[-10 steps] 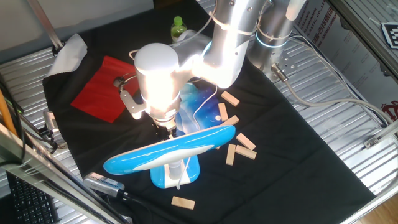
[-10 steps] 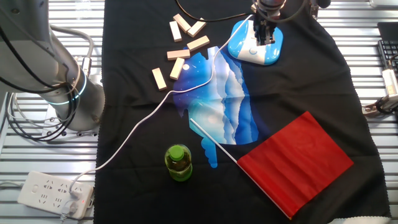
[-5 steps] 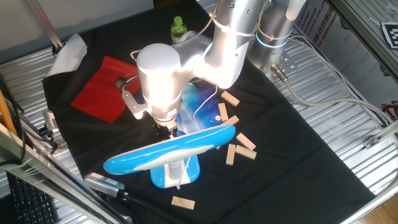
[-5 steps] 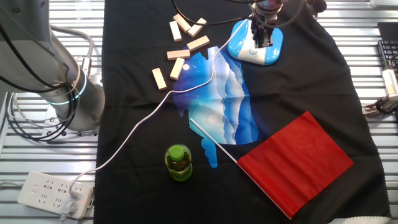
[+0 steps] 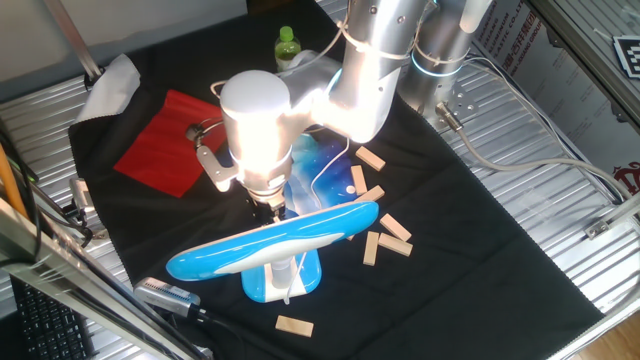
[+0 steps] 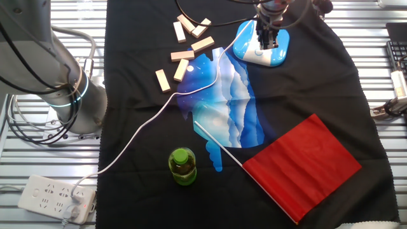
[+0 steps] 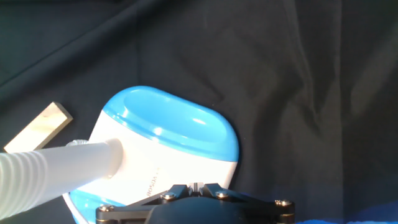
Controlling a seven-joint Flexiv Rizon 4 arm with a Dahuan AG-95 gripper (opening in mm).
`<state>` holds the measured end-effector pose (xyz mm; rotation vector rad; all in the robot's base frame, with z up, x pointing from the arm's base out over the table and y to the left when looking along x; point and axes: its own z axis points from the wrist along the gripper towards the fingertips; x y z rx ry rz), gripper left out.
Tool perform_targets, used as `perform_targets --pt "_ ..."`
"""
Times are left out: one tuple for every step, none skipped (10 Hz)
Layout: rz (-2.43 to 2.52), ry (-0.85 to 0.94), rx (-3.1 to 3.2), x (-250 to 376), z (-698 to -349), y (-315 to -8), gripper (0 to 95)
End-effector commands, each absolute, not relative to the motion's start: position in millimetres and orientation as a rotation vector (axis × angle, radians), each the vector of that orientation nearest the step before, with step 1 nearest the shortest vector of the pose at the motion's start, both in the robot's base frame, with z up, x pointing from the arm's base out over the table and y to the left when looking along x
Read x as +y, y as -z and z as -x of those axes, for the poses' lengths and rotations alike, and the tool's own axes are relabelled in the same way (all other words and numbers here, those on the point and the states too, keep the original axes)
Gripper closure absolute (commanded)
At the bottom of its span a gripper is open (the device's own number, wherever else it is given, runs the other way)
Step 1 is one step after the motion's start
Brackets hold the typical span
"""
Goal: Turn off the desk lamp by pressing the button
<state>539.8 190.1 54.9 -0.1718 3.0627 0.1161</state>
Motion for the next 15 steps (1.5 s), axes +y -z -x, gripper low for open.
perform_targets --pt "0.173 -0.117 3.059 190.2 -539.4 -53.3 95.0" --pt "0.173 -0.120 3.058 190.6 -538.5 -52.1 95.0" --pt "0.171 -0.121 3.059 191.1 -538.0 -51.2 95.0" --pt "0.170 -0.123 3.057 191.6 -537.6 -50.1 95.0" --pt "0.170 -0.125 3.058 191.9 -537.5 -49.2 95.0" --pt "0.169 -0.129 3.057 192.2 -537.8 -48.6 95.0" --pt "0.170 -0.129 3.056 192.0 -538.0 -47.6 95.0" --pt "0.173 -0.130 3.056 191.6 -538.1 -46.4 95.0" --pt "0.174 -0.131 3.055 191.4 -538.0 -45.9 95.0" --pt "0.175 -0.130 3.054 191.4 -537.9 -45.5 95.0" --pt "0.175 -0.130 3.055 191.3 -537.9 -45.3 95.0" --pt "0.176 -0.131 3.055 191.2 -537.8 -44.9 95.0" --pt "0.177 -0.131 3.055 191.3 -537.6 -44.6 95.0" --pt "0.177 -0.132 3.055 191.2 -537.6 -44.3 95.0" --pt "0.176 -0.133 3.054 191.1 -537.1 -43.7 95.0"
